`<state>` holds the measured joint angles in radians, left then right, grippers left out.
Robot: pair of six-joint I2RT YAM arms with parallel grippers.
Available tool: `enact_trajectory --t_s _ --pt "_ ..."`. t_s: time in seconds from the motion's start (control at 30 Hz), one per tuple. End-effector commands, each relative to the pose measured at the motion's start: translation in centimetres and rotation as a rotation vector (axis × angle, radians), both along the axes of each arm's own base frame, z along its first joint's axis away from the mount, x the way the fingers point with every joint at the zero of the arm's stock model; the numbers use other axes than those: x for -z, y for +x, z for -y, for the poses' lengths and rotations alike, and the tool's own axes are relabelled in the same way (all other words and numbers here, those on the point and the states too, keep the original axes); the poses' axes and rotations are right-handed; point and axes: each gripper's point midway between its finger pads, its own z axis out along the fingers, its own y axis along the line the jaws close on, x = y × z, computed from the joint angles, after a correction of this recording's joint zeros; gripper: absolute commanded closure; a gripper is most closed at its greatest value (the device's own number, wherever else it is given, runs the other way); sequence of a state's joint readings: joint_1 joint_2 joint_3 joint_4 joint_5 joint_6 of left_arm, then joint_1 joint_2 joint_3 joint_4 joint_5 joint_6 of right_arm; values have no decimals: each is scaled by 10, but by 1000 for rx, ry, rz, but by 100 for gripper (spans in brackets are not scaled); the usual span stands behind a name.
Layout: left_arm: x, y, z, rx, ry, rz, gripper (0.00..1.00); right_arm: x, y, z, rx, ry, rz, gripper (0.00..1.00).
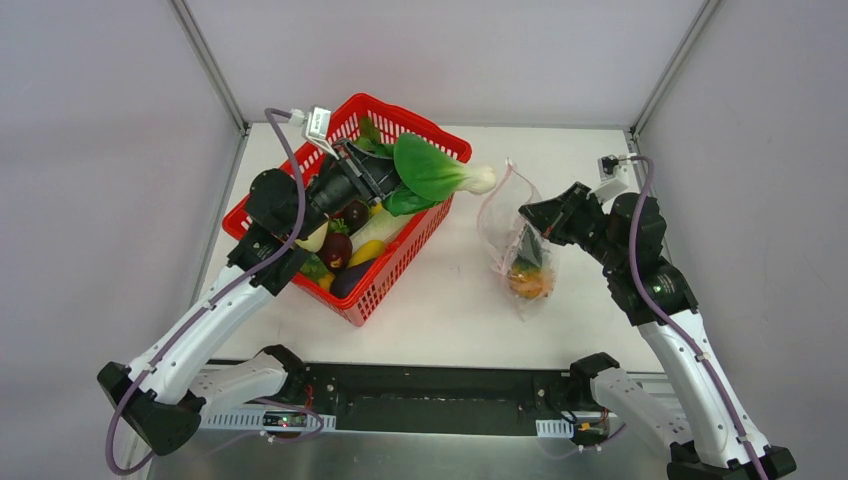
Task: Place the food in the zip-top bag and seal the zipper
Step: Pick up the fake vegetable from the bin, then place the fake vegetable in the zipper food storage bag.
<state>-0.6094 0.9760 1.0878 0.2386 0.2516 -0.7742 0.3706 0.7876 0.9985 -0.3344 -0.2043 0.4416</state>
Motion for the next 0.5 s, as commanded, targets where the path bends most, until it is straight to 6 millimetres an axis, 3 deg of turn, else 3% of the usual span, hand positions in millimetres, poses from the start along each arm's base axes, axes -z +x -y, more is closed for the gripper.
enact_trajectory --t_s 0.0,0.17,0.27,0.47 --pt "-58 -30 15 158 -177 139 100 -22 -1 -5 -30 35 68 100" --pt "-51 -29 36 229 -141 110 100 -23 -3 -5 -32 38 75 100" --pt "-37 -26 45 257 -68 60 100 -25 -2 -2 -16 40 80 100" --pt "-12 -19 50 249 78 11 100 -29 -3 0 -1 56 89 100"
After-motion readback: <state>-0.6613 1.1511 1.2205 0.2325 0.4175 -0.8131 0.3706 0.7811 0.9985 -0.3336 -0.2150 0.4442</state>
